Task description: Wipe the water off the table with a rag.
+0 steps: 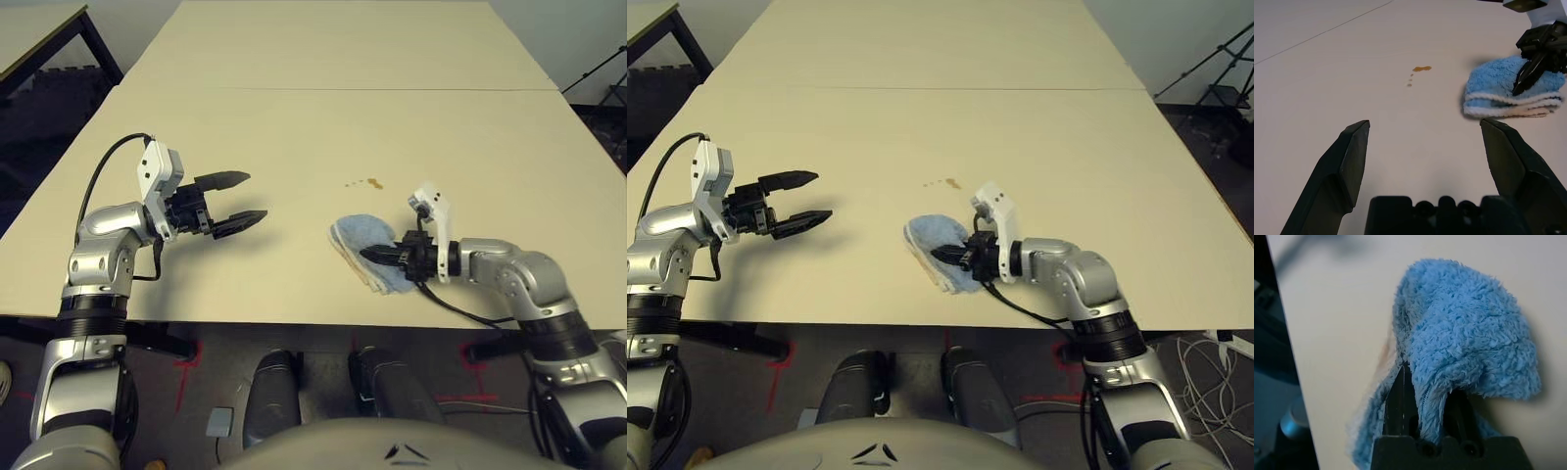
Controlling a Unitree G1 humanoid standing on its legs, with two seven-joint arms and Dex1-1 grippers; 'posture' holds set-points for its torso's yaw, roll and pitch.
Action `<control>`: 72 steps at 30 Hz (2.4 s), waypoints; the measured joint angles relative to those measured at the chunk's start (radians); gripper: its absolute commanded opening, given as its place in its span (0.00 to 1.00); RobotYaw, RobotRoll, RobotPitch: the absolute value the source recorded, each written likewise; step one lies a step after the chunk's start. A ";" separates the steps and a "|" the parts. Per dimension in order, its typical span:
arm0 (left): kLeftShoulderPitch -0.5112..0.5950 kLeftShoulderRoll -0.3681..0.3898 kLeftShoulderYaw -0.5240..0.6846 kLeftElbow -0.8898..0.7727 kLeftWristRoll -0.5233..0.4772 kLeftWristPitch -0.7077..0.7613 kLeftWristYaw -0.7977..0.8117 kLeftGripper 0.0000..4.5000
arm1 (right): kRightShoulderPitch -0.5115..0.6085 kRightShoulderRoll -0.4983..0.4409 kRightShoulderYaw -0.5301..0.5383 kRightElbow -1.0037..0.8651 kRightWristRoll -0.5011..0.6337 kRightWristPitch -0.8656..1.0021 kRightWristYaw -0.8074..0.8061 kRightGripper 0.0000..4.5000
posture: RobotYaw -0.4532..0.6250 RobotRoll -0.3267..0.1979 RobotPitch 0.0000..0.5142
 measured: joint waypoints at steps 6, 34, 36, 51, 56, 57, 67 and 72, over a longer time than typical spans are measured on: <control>-0.001 -0.006 0.000 0.003 0.000 -0.002 -0.001 1.00 | -0.007 -0.122 -0.037 0.092 -0.001 -0.046 0.031 0.01 | 0.33 0.62 0.23; -0.039 -0.002 -0.018 0.073 0.002 -0.027 -0.015 1.00 | -0.333 0.099 -0.199 0.597 -0.137 -0.364 -0.197 0.01 | 0.34 0.62 0.22; -0.038 -0.001 -0.018 0.071 0.002 -0.027 -0.015 1.00 | -0.354 0.106 -0.188 0.653 -0.172 -0.415 -0.199 0.01 | 0.34 0.62 0.22; 0.007 0.004 -0.017 0.026 0.000 -0.025 0.004 1.00 | -0.405 0.272 -0.096 0.741 -0.302 -0.537 -0.129 0.01 | 0.38 0.62 0.22; 0.017 0.003 -0.017 0.019 0.000 -0.025 0.010 1.00 | -0.405 0.386 -0.078 0.720 -0.312 -0.525 -0.130 0.01 | 0.38 0.62 0.22; 0.018 0.003 -0.017 0.017 0.000 -0.024 0.011 1.00 | -0.405 0.401 -0.076 0.717 -0.313 -0.521 -0.130 0.01 | 0.38 0.62 0.22; 0.027 0.003 -0.017 -0.005 -0.001 -0.014 0.016 1.00 | -0.413 0.445 -0.033 0.712 -0.348 -0.527 -0.116 0.01 | 0.39 0.62 0.24; 0.030 0.005 -0.016 -0.005 -0.001 -0.014 0.020 1.00 | -0.454 0.354 -0.002 0.788 -0.396 -0.607 -0.113 0.01 | 0.39 0.62 0.24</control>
